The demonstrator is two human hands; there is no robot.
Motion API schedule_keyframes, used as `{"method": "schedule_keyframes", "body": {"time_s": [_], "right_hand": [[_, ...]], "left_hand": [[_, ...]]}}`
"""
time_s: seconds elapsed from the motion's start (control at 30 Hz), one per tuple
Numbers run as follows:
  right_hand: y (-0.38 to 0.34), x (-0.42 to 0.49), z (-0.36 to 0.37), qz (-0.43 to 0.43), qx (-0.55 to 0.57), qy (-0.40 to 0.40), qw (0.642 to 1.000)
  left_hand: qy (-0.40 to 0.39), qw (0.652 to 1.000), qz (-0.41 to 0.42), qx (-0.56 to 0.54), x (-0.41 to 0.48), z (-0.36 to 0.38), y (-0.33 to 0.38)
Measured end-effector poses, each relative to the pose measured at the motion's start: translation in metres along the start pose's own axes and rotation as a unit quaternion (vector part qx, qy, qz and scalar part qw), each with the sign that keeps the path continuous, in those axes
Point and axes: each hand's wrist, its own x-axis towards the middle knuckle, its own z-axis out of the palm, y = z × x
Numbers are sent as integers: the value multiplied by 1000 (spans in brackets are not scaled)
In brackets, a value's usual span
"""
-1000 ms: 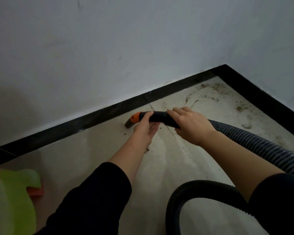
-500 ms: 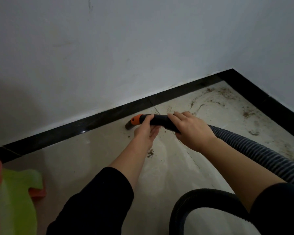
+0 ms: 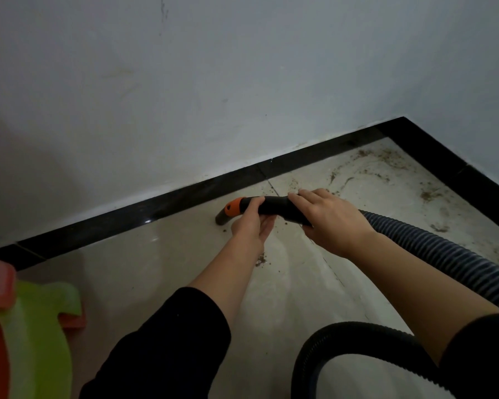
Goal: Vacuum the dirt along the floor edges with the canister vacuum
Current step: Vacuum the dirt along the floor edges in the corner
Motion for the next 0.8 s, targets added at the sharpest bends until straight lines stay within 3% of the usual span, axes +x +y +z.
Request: {"method": "schedule_keyframes", "body": {"time_s": [0.8], "right_hand": [[15, -21, -11, -9, -8, -23, 1000]], "left_hand": [[0, 1000, -19, 2, -9, 11, -22]]}}
